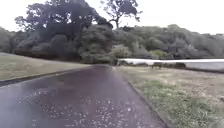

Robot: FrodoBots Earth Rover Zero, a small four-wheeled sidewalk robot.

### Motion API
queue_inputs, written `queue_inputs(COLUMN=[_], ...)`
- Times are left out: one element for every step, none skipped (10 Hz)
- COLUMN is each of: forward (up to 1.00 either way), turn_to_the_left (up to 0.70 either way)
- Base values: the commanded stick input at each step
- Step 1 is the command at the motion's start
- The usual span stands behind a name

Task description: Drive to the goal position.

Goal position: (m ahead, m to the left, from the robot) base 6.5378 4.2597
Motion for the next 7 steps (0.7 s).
queue_inputs(forward=[0.45,0.45,0.45,0.45,0.45,0.45,0.45], turn_to_the_left=[0.02,0.02,0.02,0.02,0.02,0.02,0.02])
